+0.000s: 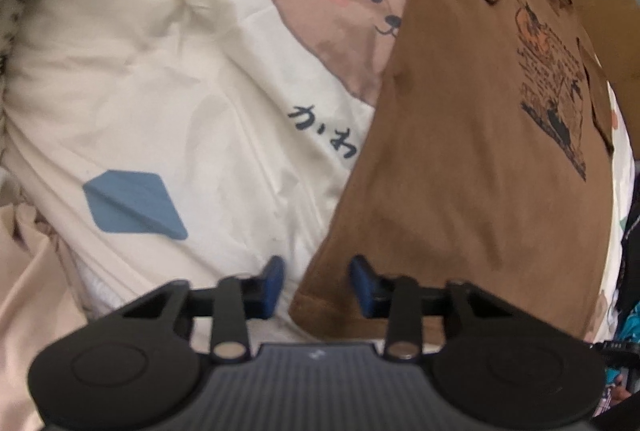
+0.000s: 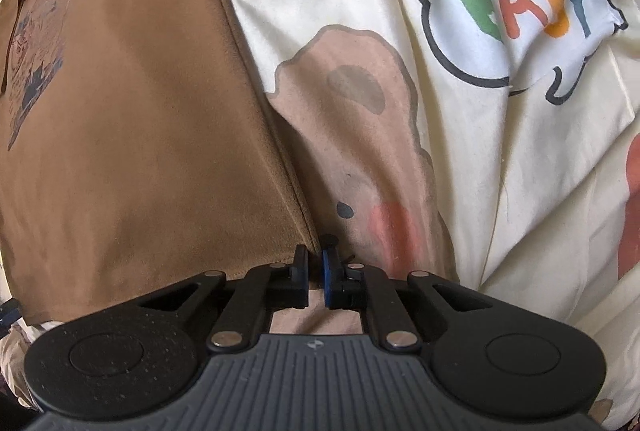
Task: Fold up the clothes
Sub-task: 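Close the left tool on the shirt hem while the right tool closes beside it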
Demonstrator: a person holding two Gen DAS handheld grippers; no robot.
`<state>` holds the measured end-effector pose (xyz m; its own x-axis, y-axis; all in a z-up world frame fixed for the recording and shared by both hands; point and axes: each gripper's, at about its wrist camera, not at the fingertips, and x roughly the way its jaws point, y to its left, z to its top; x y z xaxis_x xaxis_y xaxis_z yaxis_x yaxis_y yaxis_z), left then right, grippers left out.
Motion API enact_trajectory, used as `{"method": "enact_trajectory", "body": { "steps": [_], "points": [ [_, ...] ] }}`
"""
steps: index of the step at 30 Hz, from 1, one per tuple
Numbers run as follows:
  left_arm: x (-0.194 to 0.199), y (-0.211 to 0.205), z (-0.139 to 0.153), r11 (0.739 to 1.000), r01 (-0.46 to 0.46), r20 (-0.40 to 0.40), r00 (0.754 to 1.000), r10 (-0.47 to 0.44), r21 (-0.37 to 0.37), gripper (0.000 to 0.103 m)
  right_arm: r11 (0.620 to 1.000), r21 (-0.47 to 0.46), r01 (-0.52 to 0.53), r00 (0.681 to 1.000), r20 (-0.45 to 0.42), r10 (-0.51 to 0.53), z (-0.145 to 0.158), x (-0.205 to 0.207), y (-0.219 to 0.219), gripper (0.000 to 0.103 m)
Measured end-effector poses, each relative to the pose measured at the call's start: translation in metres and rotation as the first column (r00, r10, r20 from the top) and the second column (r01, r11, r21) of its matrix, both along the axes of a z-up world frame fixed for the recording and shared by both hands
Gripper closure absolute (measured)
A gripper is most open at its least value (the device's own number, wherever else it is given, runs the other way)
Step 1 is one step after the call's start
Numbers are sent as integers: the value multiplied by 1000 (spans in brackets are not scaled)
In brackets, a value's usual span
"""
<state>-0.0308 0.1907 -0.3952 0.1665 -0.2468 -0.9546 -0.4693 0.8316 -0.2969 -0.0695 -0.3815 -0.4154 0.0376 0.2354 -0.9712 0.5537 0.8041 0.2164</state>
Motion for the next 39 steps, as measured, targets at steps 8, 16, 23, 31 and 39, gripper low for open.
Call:
{"method": "enact_trajectory", "body": {
  "steps": [8, 16, 23, 31, 39],
  "points": [
    [-5, 10, -1, 1000, -30, 16, 999, 30, -10, 77, 1000, -19, 2, 1000, -9, -2, 4, 2, 11, 98],
    [-14, 15, 5, 1000, -22, 16, 1000, 22, -12, 77, 1000, -27, -11, 1000, -24, 11, 1, 6, 21, 98],
    [-4, -3, -3, 999, 43, -20, 999, -42, 30, 77, 1000, -20, -3, 999, -34, 2, -2, 9, 27, 98],
    [9, -18, -14, 992, 115, -85, 990, -110, 53, 77, 1000, -18, 23, 999, -25, -23, -5, 9, 30, 91],
    [-1, -15, -14, 1000, 1, -75, 997, 2, 29, 88, 1000, -29, 8, 1000, 9, -7, -3, 12, 39, 85]
  ]
}}
